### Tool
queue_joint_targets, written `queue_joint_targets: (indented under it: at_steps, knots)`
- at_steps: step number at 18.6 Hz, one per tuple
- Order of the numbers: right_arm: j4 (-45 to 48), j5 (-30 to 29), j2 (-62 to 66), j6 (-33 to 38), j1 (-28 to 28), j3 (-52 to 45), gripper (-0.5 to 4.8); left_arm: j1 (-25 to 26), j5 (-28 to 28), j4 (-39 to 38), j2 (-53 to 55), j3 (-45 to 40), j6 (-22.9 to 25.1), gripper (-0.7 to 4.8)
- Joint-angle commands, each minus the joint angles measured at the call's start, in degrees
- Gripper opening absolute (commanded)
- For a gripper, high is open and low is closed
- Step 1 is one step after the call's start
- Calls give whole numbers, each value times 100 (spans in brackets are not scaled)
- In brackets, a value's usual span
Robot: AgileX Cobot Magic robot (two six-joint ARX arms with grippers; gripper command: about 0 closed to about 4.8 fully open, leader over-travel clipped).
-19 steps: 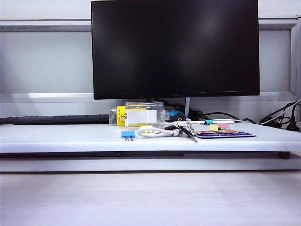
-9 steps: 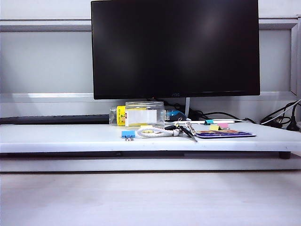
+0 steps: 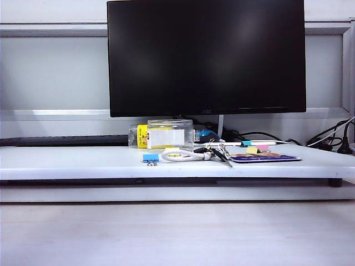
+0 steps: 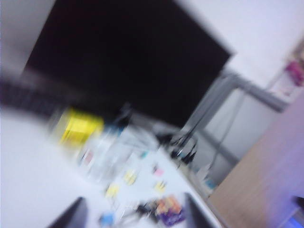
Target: Pick up the clips with the largest number of clips of the same color on the table and place them in a round transparent plastic box.
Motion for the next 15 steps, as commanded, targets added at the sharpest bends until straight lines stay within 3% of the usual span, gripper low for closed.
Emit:
queue_joint_targets:
  at_steps: [1, 3, 6, 8, 12, 14, 15]
  knots:
    - [4, -645, 1049, -289, 7, 605, 44, -11, 385, -107, 155, 452, 669, 246]
    - [181, -1169, 1858, -350, 20, 973, 45, -11, 833, -136, 444, 673, 944, 246]
    - [634, -1939, 3071, -400, 50, 1381, 45, -11, 1488, -442, 1137, 935, 970, 246]
    - [931, -2354, 3790, -398, 125, 1598, 45, -13, 1652, -824, 1694, 1080, 1121, 246]
    - [1873, -2911, 5525, -393, 551, 2166, 47, -267, 1491, -1123, 3047, 1257, 1604, 246]
    - [2271, -2986, 6164, -396, 728, 2439, 92, -671, 1005, -997, 3519, 1285, 1880, 246]
    - [2500, -2970, 6568, -396, 824, 2638, 95, -990, 505, -903, 3738, 1285, 2052, 246]
